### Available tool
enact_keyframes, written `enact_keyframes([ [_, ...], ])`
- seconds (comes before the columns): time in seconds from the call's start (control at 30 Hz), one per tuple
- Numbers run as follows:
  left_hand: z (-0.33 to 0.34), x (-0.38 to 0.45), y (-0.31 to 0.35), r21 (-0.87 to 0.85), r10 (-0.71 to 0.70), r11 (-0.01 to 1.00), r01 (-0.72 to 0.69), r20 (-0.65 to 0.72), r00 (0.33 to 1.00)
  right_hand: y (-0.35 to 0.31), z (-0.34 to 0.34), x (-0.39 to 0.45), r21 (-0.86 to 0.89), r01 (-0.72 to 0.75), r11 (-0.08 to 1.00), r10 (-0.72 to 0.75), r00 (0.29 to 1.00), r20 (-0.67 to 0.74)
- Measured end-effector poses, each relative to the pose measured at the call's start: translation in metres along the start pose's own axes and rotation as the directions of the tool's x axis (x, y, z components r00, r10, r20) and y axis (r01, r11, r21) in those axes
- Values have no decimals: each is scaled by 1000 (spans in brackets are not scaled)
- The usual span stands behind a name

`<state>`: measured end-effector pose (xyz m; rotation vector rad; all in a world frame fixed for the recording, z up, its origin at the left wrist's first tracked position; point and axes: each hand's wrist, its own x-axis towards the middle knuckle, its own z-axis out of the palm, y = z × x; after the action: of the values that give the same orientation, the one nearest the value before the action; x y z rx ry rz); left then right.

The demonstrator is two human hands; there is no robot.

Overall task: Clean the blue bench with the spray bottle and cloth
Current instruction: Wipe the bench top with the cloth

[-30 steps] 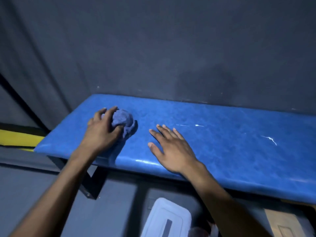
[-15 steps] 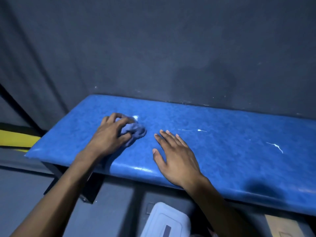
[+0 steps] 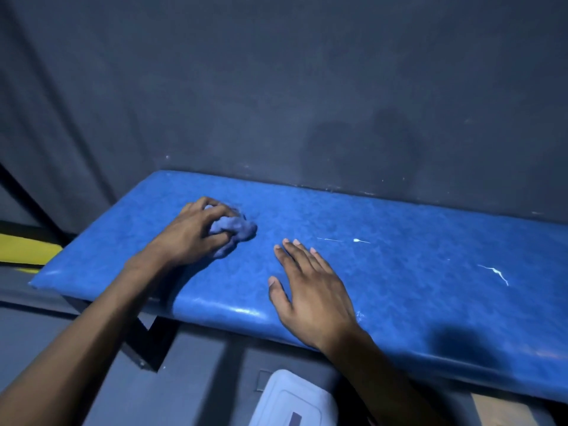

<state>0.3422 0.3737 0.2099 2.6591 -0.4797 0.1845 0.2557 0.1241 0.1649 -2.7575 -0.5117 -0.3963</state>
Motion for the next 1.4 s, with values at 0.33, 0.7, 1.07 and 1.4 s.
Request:
enact_keyframes([
  [0.33, 10, 30, 14, 48, 109, 993, -111, 41, 993, 0, 1, 1, -32, -7, 999, 6, 1000, -8],
  [0.7, 21, 71, 12, 98, -84, 991, 86, -21, 996, -1, 0, 0, -58, 0, 998, 1, 1000, 4],
  [1.07, 17, 26, 5, 7, -15, 1000, 16, -113, 994, -1, 1, 1, -55, -7, 998, 7, 1000, 4],
  [1.4, 10, -17, 9, -68, 128, 990, -124, 54, 990, 1, -1, 0, -55, 1, 998, 1, 1000, 31],
])
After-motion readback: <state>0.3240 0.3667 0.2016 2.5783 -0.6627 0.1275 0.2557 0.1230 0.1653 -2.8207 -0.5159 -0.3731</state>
